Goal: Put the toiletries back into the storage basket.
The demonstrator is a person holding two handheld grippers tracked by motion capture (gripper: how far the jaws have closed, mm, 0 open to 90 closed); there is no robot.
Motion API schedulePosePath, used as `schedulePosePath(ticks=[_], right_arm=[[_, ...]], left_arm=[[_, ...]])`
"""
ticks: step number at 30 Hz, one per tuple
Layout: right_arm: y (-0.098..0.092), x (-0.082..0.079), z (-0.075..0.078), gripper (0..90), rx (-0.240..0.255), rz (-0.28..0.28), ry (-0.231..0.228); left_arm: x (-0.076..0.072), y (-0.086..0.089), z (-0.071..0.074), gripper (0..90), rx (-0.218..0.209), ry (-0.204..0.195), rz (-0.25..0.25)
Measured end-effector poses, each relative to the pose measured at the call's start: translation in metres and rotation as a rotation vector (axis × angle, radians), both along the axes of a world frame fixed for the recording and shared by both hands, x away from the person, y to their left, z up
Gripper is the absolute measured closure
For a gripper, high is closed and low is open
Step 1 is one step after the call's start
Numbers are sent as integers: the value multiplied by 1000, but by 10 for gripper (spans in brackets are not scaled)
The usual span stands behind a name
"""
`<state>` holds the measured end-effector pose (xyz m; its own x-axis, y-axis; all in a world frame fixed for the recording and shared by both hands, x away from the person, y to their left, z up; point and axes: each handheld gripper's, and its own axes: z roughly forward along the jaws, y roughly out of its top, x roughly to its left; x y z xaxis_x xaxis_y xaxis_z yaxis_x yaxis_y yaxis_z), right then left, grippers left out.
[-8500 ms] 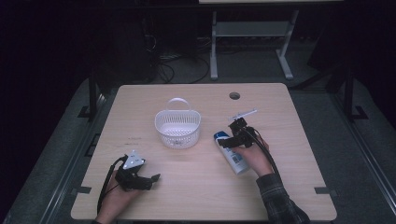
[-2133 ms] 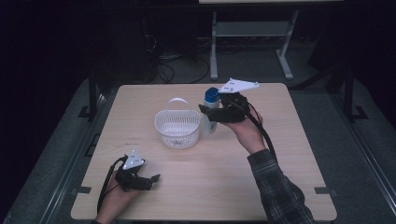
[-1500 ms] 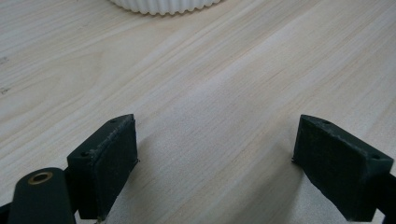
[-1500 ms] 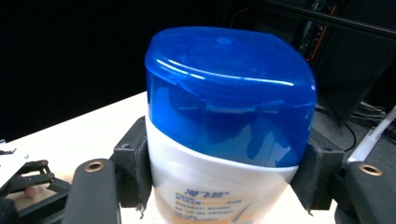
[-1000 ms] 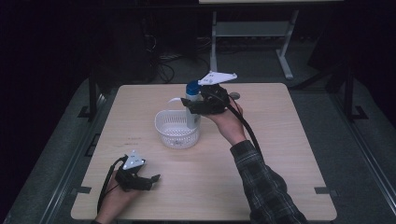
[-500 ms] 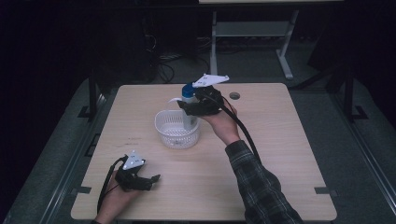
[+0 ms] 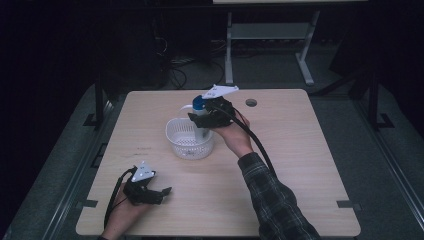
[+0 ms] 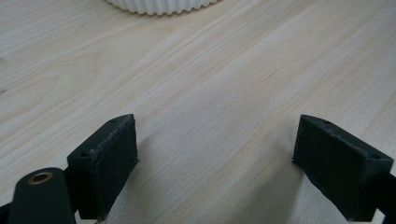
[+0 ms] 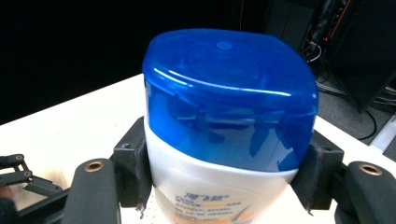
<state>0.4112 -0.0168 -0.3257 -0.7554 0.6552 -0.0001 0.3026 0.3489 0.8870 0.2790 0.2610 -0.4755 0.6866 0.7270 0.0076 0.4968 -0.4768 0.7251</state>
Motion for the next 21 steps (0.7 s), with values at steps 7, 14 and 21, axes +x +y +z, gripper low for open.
schedulePosePath(ticks=[7, 14, 21], right_arm=[[3, 3, -13, 332, -10, 0, 27], [4, 6, -25, 332, -30, -4, 44], [5, 7, -37, 332, -51, -8, 65]], left_arm=[[0, 0, 0, 127, 2, 1, -2], [0, 0, 0, 127, 2, 2, -3], [0, 0, 0, 127, 1, 4, -2]])
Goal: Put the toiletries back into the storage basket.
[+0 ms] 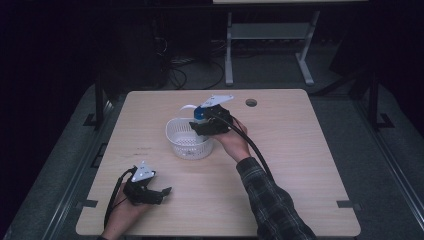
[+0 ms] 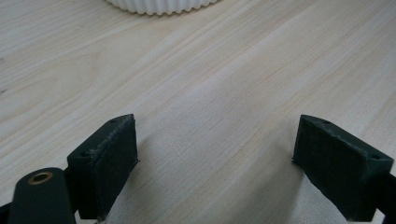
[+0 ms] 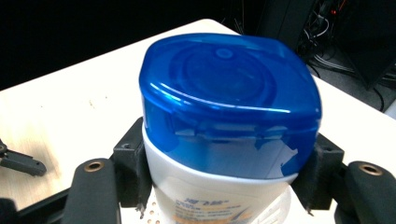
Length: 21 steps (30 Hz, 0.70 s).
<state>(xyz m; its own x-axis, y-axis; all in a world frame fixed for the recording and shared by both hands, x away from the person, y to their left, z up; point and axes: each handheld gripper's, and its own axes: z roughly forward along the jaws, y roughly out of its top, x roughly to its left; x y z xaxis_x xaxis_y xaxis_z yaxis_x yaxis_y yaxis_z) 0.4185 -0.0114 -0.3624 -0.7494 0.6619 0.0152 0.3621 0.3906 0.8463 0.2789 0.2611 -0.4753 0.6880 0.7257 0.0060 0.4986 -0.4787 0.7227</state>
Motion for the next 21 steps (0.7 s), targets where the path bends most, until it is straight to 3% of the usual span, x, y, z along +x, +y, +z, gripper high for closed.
schedulePosePath(ticks=[21], right_arm=[[3, 3, -21, 332, -45, 0, 38]], left_arm=[[0, 0, 0, 127, -1, -1, 1]])
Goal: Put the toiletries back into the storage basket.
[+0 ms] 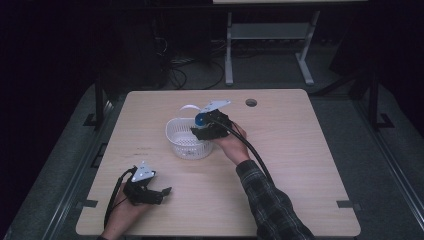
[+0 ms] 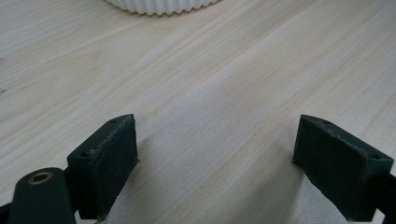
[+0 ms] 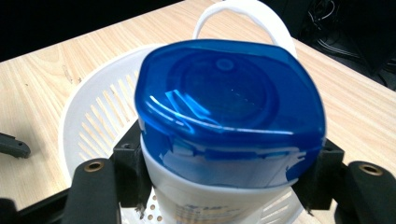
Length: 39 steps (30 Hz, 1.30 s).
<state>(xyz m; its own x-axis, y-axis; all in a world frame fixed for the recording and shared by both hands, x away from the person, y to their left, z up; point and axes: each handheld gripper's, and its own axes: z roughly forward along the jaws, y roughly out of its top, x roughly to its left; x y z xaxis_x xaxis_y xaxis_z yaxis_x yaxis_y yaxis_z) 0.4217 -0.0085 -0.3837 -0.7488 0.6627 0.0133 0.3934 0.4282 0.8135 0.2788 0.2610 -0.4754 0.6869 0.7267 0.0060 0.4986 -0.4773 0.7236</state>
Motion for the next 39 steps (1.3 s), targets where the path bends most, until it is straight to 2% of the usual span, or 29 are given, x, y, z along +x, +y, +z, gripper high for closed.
schedulePosePath(ticks=[12, 17, 22, 28, 39], right_arm=[[1, -2, -2, 324, -15, 14, 1], [0, -2, 1, 256, 19, 39, 21], [-3, -2, 4, 184, 22, 36, 33], [-10, -8, 10, 151, 24, 38, 35], [-36, -25, 18, 142, 41, 30, 21]], left_arm=[[0, 0, 0, 127, 0, 1, 0], [0, 0, 0, 127, 1, 1, -1], [0, 0, 0, 127, 0, 1, -1], [0, 0, 0, 127, 0, 0, -1], [0, 0, 0, 127, -2, 4, -1]])
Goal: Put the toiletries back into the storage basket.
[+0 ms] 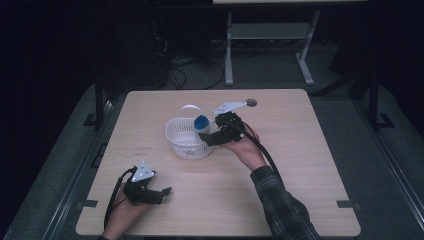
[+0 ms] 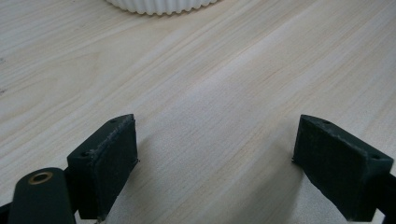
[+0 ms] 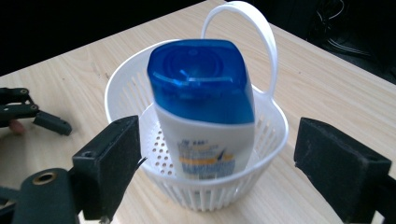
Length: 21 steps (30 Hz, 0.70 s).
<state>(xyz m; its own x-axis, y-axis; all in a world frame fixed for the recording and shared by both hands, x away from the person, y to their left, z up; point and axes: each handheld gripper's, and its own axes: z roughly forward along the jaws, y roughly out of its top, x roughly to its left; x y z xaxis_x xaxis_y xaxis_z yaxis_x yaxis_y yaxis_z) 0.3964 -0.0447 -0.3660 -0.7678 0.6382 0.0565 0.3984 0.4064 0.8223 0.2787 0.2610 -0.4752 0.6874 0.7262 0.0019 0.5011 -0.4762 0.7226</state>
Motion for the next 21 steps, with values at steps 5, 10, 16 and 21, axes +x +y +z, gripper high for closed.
schedulePosePath(ticks=[5, 10, 16, 21], right_arm=[[-12, -11, 1, 141, 4, -12, -7], [-26, -22, -1, 141, 7, -20, -7], [-48, -31, -7, 142, 23, -52, 2], [-65, -39, -13, 142, 29, -77, 7]], left_arm=[[0, 0, 0, 127, 3, -5, 0], [0, 0, 0, 127, 2, -5, 1], [0, 0, 0, 127, 1, -4, 2], [0, 0, 0, 127, -2, -5, 4]])
